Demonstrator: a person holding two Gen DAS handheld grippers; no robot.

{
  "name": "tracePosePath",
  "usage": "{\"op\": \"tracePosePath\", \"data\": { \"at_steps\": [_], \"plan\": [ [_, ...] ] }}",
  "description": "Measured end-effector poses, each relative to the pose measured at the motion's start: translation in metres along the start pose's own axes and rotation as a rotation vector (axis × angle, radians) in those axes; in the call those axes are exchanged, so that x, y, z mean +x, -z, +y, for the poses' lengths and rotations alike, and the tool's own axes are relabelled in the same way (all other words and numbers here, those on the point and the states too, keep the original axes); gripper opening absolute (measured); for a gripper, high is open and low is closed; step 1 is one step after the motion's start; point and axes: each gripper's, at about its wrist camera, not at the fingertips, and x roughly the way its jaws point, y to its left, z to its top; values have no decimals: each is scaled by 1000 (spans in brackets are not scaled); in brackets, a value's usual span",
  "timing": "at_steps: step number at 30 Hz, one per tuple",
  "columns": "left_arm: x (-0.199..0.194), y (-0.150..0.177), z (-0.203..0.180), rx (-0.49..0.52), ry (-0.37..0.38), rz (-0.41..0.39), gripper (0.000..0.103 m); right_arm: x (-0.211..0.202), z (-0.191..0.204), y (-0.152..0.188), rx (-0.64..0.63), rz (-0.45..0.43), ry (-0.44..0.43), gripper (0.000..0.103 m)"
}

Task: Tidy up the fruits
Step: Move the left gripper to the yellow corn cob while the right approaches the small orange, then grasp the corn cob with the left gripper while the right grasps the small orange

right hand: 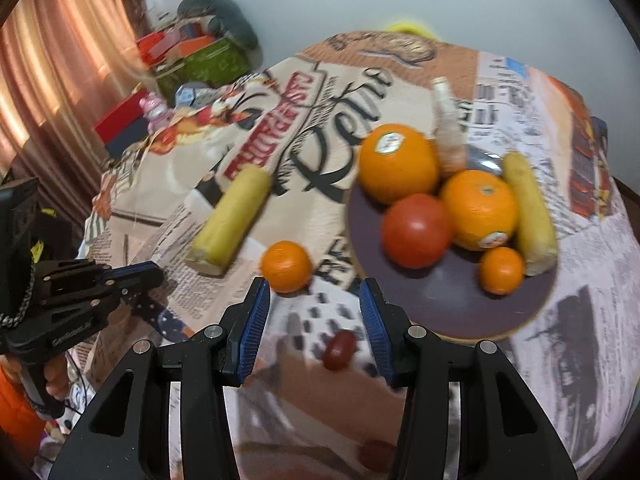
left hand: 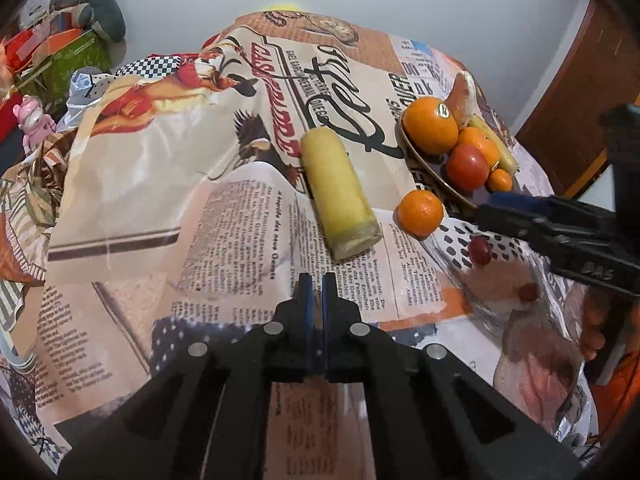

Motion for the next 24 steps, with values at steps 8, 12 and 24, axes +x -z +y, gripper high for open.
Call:
{"op": "tracePosePath", "data": {
  "at_steps": [8,12,24],
  "plan": [
    [-4,-8,6,-3,-4,-37,29,28,8,-7,5,50,-20,43],
    [-1,-15,7,-9,1,-42,34,40,11,-11,0,74,-32,39],
    [10,-39,-12,12,35,-52,46,20,6,-11,-1,17,-24,34]
  ]
}}
